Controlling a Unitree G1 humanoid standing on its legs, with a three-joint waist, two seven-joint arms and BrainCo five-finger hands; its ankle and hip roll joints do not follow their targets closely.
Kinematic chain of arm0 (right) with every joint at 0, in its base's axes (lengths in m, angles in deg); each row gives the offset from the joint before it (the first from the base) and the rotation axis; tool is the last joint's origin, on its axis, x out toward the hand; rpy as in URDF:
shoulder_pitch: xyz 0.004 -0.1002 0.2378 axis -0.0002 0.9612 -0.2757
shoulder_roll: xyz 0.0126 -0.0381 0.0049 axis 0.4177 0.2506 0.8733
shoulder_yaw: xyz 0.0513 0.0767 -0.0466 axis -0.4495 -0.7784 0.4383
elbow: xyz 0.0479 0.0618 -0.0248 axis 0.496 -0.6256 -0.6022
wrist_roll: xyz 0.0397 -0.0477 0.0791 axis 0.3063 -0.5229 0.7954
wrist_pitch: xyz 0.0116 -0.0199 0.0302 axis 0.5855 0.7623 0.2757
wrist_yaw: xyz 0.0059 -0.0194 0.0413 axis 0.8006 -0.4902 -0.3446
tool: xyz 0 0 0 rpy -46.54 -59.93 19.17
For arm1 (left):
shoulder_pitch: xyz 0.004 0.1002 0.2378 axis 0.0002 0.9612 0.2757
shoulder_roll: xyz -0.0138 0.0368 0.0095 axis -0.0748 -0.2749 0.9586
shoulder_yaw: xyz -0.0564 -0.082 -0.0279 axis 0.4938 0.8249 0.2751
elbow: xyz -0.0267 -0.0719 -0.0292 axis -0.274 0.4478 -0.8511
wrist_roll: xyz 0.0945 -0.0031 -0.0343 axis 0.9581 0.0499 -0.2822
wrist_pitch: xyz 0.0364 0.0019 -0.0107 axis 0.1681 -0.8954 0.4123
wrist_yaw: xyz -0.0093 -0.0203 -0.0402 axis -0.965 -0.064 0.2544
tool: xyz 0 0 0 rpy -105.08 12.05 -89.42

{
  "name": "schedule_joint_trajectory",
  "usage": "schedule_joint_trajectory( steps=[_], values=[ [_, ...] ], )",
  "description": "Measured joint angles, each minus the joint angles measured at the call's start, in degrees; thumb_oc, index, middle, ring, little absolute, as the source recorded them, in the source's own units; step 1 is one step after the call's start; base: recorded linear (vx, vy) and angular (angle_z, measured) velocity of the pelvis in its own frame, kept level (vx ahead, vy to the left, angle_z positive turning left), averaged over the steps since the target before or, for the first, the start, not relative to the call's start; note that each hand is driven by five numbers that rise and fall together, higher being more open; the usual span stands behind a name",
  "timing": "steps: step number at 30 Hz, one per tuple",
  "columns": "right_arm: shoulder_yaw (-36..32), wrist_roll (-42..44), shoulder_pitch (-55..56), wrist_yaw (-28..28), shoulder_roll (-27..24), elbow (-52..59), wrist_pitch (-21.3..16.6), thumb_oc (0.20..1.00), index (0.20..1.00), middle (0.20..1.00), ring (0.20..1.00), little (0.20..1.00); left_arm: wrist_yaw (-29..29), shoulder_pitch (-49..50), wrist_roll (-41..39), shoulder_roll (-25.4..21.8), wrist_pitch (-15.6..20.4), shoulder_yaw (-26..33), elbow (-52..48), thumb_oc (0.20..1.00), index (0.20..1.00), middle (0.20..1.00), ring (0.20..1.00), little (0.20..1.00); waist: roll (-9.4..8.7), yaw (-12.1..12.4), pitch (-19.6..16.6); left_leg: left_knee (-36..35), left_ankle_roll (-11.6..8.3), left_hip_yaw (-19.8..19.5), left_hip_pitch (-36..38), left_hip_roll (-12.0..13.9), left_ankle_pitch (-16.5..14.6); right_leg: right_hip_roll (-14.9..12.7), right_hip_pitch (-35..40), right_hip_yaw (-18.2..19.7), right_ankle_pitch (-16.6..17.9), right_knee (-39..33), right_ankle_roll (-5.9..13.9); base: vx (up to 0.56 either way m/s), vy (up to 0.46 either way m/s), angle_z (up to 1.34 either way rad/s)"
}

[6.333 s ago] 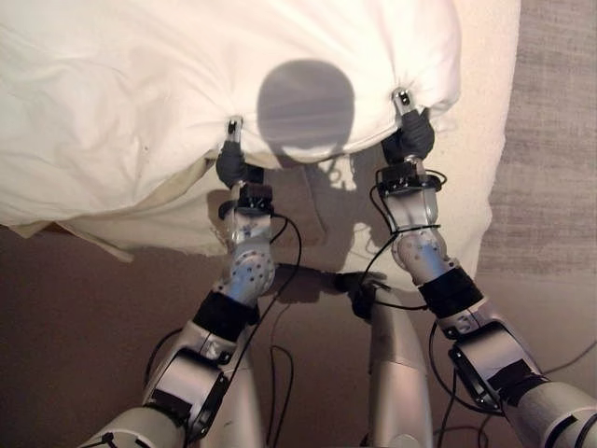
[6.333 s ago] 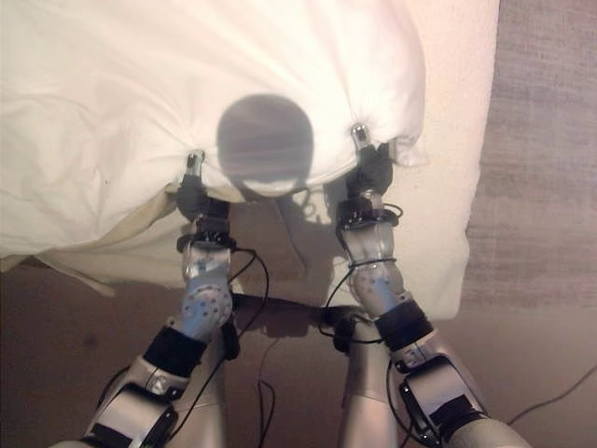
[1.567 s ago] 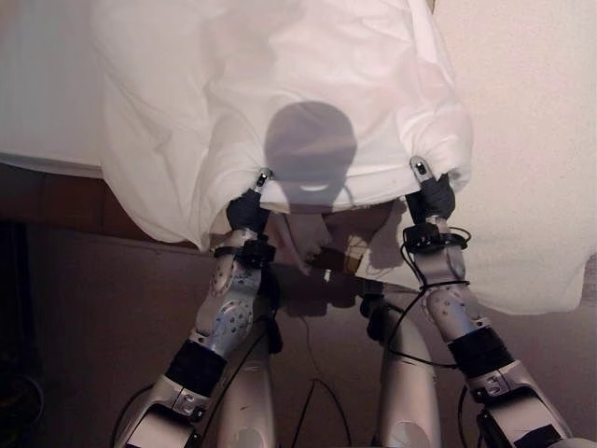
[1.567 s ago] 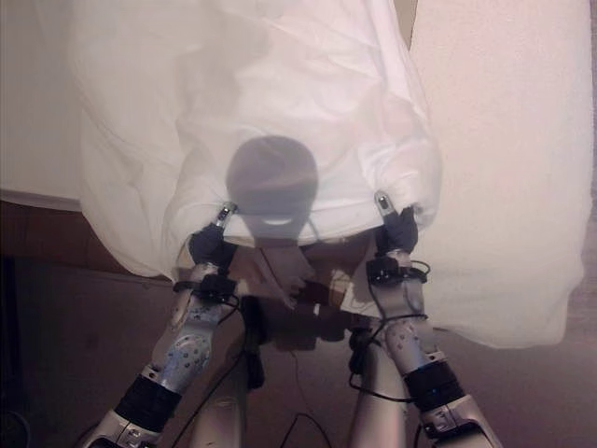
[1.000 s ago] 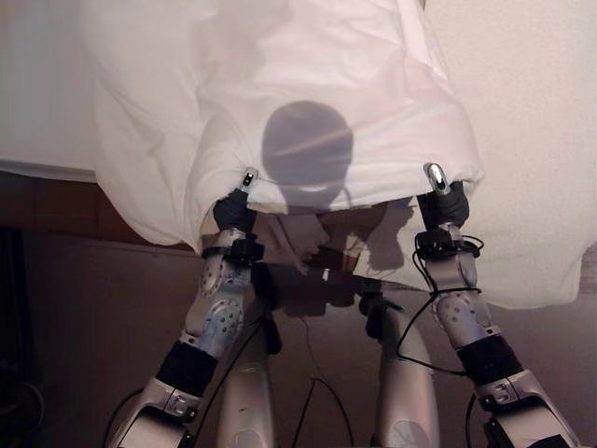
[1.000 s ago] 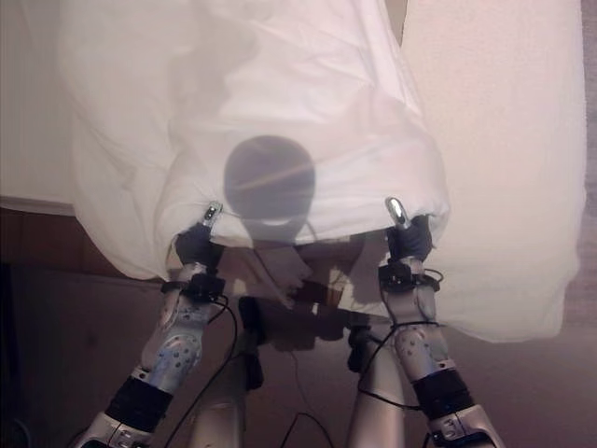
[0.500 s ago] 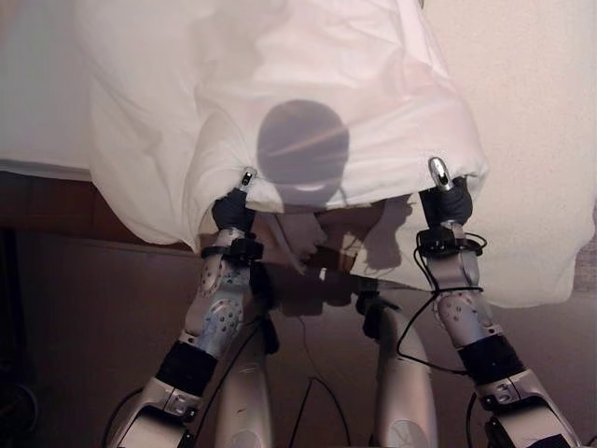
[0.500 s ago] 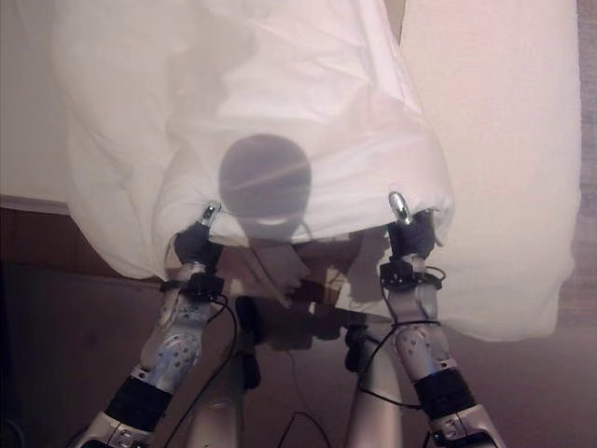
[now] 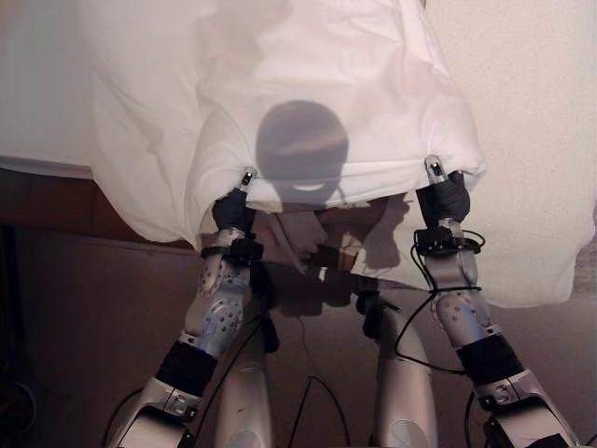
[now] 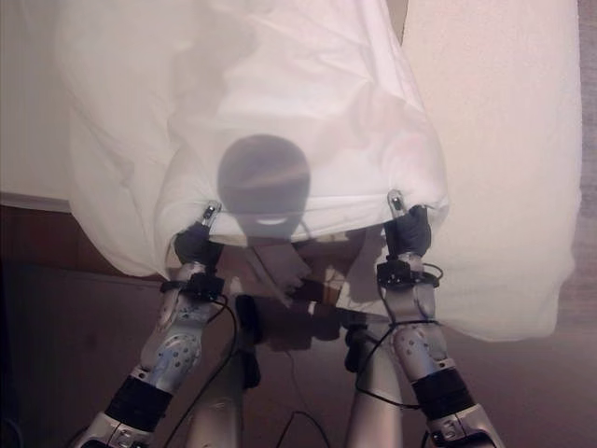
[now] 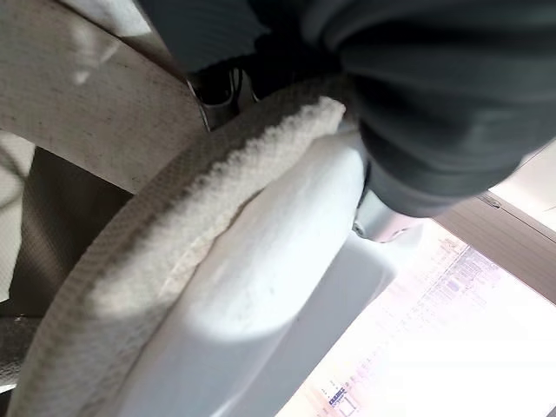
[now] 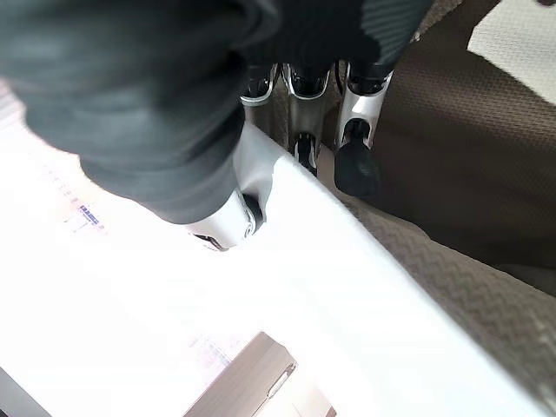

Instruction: Make the bed

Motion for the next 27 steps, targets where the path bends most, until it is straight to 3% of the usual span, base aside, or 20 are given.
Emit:
schedule_joint_trajectory(
  steps=[11, 18, 22, 25, 27],
  values=[
    [1.1, 0.0, 2.6, -0.3, 1.1, 0.0, 0.0, 0.2, 0.2, 0.2, 0.2, 0.2, 0.4, 2.2, 0.0, 0.0, -0.1, 0.8, -0.4, 0.2, 0.2, 0.2, 0.2, 0.2, -0.01, 0.9, 0.0, -0.1, 0.0, -0.8, 2.7, 0.2, 0.0, 0.1, 3.6, -1.1, -0.1, -0.5, 0.02, 0.0, 0.007, 0.01],
    [2.2, -0.1, 4.7, -2.1, 2.6, 0.1, 1.0, 0.2, 0.2, 0.2, 0.2, 0.2, 1.1, 3.9, 0.1, -1.9, -0.1, 2.6, -0.4, 0.2, 0.2, 0.2, 0.2, 0.2, -0.21, 1.3, -0.1, 0.1, 0.27, -1.6, 4.1, -1.2, -0.2, -1.2, 6.2, -1.9, 0.2, -1.2, 0.64, 0.0, 0.149, 0.09],
    [1.6, -0.2, 7.7, -2.8, 2.5, 0.2, 2.1, 0.2, 0.2, 0.2, 0.2, 0.2, 1.4, 4.3, 2.4, -2.0, -1.0, 2.4, 0.6, 0.2, 0.2, 0.2, 0.2, 0.2, -0.18, 0.8, -0.1, 2.3, 1.83, -1.6, 4.9, -4.0, -2.1, -4.3, 8.6, -2.1, 0.3, -0.9, 2.19, 0.04, 0.292, 0.21],
    [1.7, -0.3, 10.8, -3.6, 2.7, 0.5, 2.5, 0.2, 0.2, 0.2, 0.2, 0.2, 2.4, 4.4, 3.8, -2.2, -1.6, 2.3, 2.4, 0.2, 0.2, 0.2, 0.2, 0.2, -0.12, -0.6, -0.1, 7.6, 4.71, -1.1, 5.8, -7.7, -6.3, -8.6, 11.0, -2.9, 1.1, 2.2, 3.26, -0.01, 0.369, 0.3],
    [2.2, -0.3, 10.4, -4.1, 3.3, 0.4, 3.1, 0.2, 0.2, 0.2, 0.2, 0.2, 2.6, 5.8, 4.6, -4.3, -1.7, 2.6, 2.2, 0.2, 0.2, 0.2, 0.2, 0.2, -0.04, 1.5, -0.1, 9.6, 6.17, 1.4, 6.0, -6.1, -8.6, -10.1, 10.2, -6.5, 5.3, 3.1, 2.43, -0.03, 0.333, -0.42]
  ],
)
